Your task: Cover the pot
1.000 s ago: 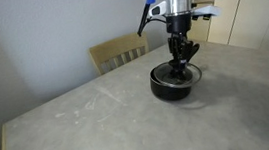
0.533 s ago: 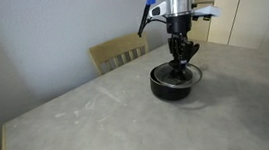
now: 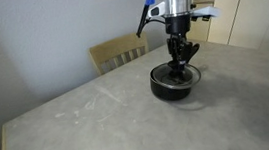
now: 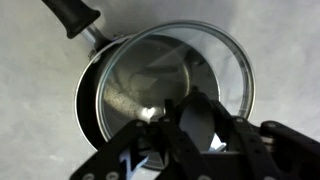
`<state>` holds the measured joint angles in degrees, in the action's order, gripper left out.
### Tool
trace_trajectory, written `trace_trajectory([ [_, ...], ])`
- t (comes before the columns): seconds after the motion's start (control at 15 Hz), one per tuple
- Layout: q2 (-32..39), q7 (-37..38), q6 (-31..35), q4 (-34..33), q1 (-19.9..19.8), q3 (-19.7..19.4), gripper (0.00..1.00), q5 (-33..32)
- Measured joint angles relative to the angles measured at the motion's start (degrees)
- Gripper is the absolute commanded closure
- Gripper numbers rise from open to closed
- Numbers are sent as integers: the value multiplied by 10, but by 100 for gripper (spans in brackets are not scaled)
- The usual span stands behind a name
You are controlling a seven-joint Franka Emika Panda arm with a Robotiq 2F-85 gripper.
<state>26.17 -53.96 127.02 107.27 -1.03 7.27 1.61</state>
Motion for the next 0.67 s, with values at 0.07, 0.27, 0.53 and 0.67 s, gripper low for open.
trace_trajectory([
  [0.07, 0, 0, 1, -1, 0, 1, 86, 0],
  [0.27, 0, 0, 6, -5, 1, 1, 86, 0],
  [0.53, 0, 0, 13, -11, 1, 1, 86, 0],
  [0.67, 0, 0, 13, -14, 1, 1, 86, 0],
])
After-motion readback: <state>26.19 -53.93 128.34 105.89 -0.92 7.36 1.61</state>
